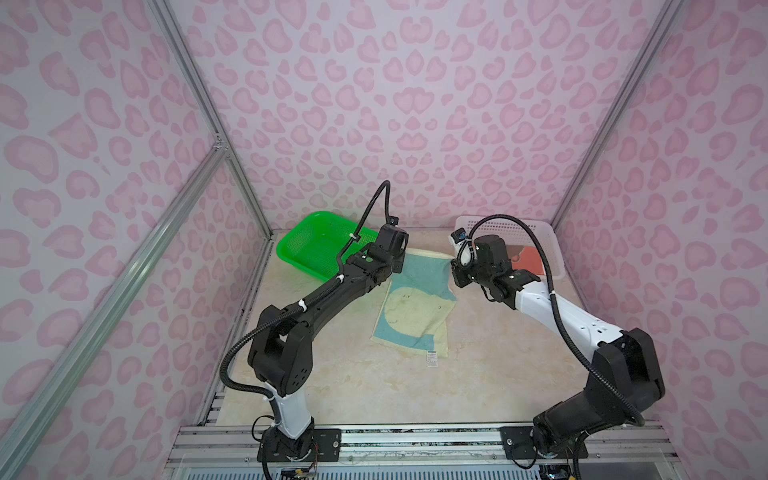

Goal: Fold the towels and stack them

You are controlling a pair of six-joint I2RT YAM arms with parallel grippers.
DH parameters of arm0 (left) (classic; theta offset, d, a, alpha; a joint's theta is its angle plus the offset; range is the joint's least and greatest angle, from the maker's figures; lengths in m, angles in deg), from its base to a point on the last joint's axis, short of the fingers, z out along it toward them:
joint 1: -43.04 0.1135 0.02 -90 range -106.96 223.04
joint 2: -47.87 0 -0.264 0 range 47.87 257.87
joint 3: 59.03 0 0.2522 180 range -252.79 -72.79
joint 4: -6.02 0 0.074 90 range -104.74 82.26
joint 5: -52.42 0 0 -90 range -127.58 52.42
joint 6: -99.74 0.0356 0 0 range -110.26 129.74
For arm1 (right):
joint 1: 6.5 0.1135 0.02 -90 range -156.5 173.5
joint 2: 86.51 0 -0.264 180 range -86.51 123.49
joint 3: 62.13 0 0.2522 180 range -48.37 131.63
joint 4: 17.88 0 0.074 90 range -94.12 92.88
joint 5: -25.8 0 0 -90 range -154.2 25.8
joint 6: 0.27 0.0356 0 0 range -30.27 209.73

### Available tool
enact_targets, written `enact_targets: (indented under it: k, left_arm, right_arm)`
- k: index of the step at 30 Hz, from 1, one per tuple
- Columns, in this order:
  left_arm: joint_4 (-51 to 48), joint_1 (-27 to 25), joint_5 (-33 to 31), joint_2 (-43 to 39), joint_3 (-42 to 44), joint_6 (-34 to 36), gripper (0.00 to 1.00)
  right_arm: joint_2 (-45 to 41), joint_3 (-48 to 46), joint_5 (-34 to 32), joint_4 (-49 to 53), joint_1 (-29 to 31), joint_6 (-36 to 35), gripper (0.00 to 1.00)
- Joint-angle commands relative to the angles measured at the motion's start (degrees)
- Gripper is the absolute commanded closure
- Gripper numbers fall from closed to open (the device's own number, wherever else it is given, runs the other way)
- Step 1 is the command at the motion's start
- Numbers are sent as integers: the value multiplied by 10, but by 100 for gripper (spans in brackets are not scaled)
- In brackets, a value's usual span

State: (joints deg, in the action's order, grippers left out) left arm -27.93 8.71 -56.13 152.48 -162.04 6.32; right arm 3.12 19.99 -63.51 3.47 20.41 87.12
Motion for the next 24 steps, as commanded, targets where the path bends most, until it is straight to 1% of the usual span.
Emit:
enact_targets:
  k: [1,5,8,11,14,19,24]
  left_arm:
    - [-15,10,-77,31,-39,19,98]
    - [-40,11,-94,52,-95,31,98]
    - [-34,11,-84,37,-95,31,98]
    - [-30,11,-84,24,-84,30,98]
    - [-27,11,-90,19,-70,29,98]
    - [-45,11,-99,11,-59,24,98]
    - [-56,11,-73,-24,-46,12,98]
  right_arm:
    - [21,18,-60,-5,-17,11,100]
    - [38,67,-53,17,-28,7,100]
    - [31,79,-49,21,-28,-2,100]
    - [24,75,-47,22,-29,-4,100]
    - [16,52,-45,15,-29,0,100]
    - [-1,23,-38,19,-28,10,100]
    - [-49,8,-41,31,-23,14,100]
